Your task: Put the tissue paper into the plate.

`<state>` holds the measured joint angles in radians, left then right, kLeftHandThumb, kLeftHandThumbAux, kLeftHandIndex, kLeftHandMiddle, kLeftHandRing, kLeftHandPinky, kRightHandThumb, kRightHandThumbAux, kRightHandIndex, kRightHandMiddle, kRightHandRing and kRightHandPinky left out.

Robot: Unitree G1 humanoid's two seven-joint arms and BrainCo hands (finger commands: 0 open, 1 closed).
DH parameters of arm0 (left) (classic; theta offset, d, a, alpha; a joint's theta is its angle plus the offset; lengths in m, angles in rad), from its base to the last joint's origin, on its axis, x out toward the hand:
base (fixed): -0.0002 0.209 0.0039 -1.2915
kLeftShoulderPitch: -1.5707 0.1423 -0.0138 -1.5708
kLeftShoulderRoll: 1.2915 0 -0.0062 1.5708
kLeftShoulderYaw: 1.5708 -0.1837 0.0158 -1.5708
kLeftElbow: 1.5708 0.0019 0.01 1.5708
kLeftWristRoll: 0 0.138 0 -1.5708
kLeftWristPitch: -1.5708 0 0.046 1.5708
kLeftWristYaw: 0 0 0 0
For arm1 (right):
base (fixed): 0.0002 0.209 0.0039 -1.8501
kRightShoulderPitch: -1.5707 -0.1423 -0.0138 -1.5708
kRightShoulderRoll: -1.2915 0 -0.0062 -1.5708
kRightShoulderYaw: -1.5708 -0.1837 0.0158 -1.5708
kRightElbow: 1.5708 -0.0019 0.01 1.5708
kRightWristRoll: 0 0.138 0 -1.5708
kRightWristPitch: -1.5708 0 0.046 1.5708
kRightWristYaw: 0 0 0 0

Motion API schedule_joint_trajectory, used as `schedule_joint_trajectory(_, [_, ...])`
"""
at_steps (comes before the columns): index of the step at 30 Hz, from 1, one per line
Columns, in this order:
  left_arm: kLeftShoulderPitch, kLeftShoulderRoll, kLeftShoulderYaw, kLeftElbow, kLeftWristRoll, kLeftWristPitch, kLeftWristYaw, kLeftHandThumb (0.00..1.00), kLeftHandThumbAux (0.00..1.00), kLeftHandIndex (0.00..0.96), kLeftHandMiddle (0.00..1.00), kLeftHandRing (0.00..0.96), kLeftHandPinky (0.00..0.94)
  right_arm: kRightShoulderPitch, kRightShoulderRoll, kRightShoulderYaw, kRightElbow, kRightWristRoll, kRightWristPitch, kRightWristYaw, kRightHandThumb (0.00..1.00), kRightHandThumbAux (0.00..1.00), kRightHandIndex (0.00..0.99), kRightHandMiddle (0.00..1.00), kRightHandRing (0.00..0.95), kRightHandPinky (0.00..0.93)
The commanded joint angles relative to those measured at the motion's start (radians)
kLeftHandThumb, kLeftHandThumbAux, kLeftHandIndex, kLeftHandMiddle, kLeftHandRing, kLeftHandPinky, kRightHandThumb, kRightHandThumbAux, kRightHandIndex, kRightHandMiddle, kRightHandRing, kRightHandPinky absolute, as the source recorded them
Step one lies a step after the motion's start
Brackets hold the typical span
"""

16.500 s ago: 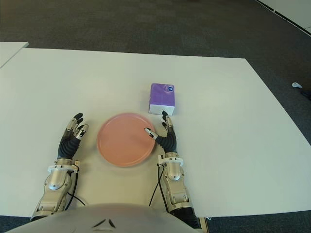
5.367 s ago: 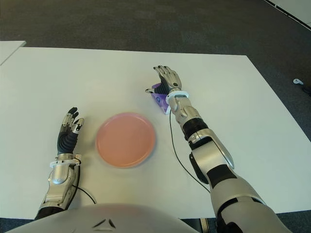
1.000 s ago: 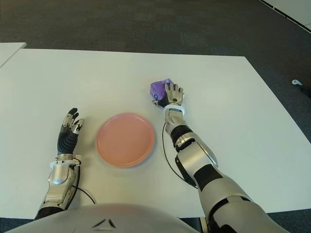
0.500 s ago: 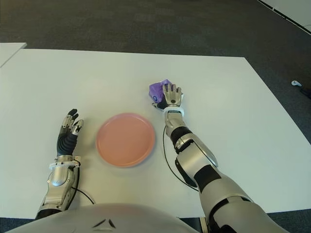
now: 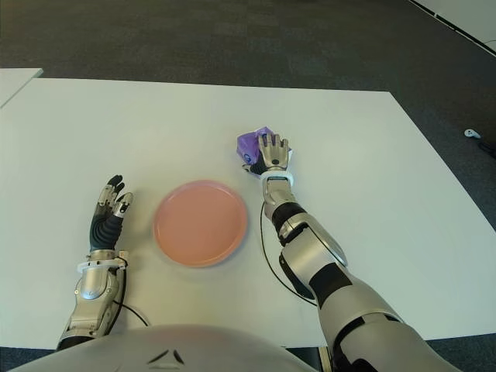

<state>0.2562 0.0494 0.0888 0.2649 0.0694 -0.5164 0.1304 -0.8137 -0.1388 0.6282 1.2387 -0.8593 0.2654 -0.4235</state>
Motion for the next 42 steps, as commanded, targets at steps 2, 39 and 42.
schedule_joint_trajectory(2, [0.085, -0.010, -0.013, 0.078, 0.007, 0.085, -0.014, 0.000, 0.376, 0.000, 0.000, 0.000, 0.000, 0.204, 0.072, 0.040, 0.109, 0.012, -0.038, 0.155, 0.052, 0.421, 0.000, 0.000, 0.000, 0.000])
schedule_joint_trajectory(39, [0.111, -0.006, -0.003, 0.063, 0.004, 0.083, -0.013, 0.000, 0.385, 0.000, 0.000, 0.000, 0.000, 0.270, 0.113, -0.406, 0.122, 0.368, -0.164, 0.140, 0.849, 0.674, 0.416, 0.506, 0.707, 0.755])
schedule_joint_trajectory(42, [0.110, -0.007, -0.002, 0.061, 0.000, 0.086, -0.015, 0.000, 0.389, 0.000, 0.000, 0.000, 0.000, 0.272, 0.115, -0.414, 0.120, 0.371, -0.175, 0.140, 0.849, 0.674, 0.412, 0.511, 0.728, 0.767])
